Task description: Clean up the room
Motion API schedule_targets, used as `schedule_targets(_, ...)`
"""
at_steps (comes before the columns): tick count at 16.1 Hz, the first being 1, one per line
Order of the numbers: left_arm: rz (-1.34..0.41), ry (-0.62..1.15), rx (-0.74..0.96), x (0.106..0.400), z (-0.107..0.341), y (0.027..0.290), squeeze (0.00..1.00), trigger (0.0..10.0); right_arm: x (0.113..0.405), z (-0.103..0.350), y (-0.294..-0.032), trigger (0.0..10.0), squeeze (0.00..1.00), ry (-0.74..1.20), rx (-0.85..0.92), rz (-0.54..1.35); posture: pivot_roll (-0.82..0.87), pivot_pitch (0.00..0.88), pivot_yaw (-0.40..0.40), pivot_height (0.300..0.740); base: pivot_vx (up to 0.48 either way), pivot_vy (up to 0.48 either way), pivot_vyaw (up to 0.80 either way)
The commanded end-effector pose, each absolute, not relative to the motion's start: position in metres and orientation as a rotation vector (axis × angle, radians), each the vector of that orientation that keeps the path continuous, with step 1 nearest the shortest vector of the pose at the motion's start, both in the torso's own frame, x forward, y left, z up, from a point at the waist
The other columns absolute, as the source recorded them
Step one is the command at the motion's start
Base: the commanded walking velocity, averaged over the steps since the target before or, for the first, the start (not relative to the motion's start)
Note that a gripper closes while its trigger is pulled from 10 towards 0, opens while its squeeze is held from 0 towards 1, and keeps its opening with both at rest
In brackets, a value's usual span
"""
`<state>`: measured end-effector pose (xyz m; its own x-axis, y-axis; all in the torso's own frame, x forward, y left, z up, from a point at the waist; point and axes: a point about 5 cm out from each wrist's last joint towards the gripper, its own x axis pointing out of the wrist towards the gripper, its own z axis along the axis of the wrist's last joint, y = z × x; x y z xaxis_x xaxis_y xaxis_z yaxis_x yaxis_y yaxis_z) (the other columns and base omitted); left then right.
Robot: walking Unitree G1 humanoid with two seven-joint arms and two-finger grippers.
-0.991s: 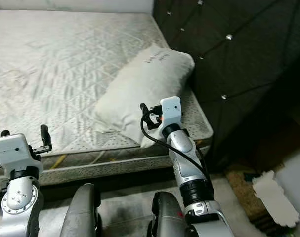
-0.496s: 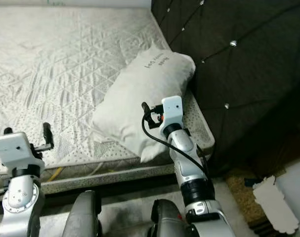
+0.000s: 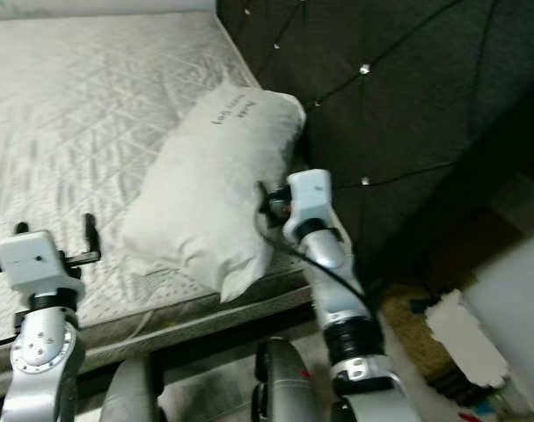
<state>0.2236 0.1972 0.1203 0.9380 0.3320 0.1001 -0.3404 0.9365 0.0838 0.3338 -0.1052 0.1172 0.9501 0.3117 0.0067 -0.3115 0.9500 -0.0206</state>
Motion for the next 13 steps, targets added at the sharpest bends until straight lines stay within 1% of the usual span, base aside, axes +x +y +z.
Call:
schedule_targets(1, 0.346, -0.073, 0.1, 0.223, 0.119, 0.197, 0.0, 10.0, 0.335, 0.118, -0.11, 10.0, 0.0, -0.012, -0.024, 0.316, 0.02, 0.092, -0.072, 0.632, 0.0, 0.0, 0.0)
schedule_targets(3, 0.358, -0.067, 0.105, 0.223, 0.118, 0.198, 0.0, 10.0, 0.334, 0.114, -0.108, 10.0, 0.0, 0.02, -0.049, 0.349, 0.02, 0.092, -0.072, 0.607, 0.0, 0.0, 0.0)
schedule_targets(5, 0.378, -0.056, 0.115, 0.222, 0.117, 0.2, 0.0, 10.0, 0.335, 0.102, -0.106, 10.0, 0.0, 0.117, -0.085, 0.4, 0.01, 0.098, -0.072, 0.587, 0.0, 0.0, 0.0)
schedule_targets(7, 0.391, -0.054, 0.126, 0.221, 0.117, 0.202, 0.0, 10.0, 0.337, 0.091, -0.104, 10.0, 0.0, 0.205, -0.144, 0.445, 0.02, 0.104, -0.077, 0.587, 0.0, 0.0, 0.0)
schedule_targets(8, 0.398, -0.051, 0.128, 0.22, 0.117, 0.204, 0.0, 10.0, 0.338, 0.087, -0.103, 10.0, 0.0, 0.226, -0.215, 0.475, 0.02, 0.105, -0.077, 0.587, 0.0, 0.0, 0.0)
schedule_targets(9, 0.399, -0.051, 0.128, 0.22, 0.117, 0.204, 0.0, 10.0, 0.338, 0.087, -0.103, 10.0, 0.0, 0.228, -0.235, 0.479, 0.02, 0.106, -0.075, 0.582, 0.0, 0.0, 0.0)
schedule_targets(11, 0.402, -0.047, 0.131, 0.219, 0.117, 0.204, 0.0, 10.0, 0.34, 0.088, -0.102, 10.0, 0.0, 0.225, -0.242, 0.502, 0.03, 0.108, -0.074, 0.557, 0.0, 0.0, 0.0)
schedule_targets(13, 0.406, -0.043, 0.137, 0.219, 0.117, 0.204, 0.0, 10.0, 0.341, 0.087, -0.1, 10.0, 0.0, 0.247, -0.253, 0.522, 0.03, 0.109, -0.071, 0.557, 0.0, 0.0, 0.0)
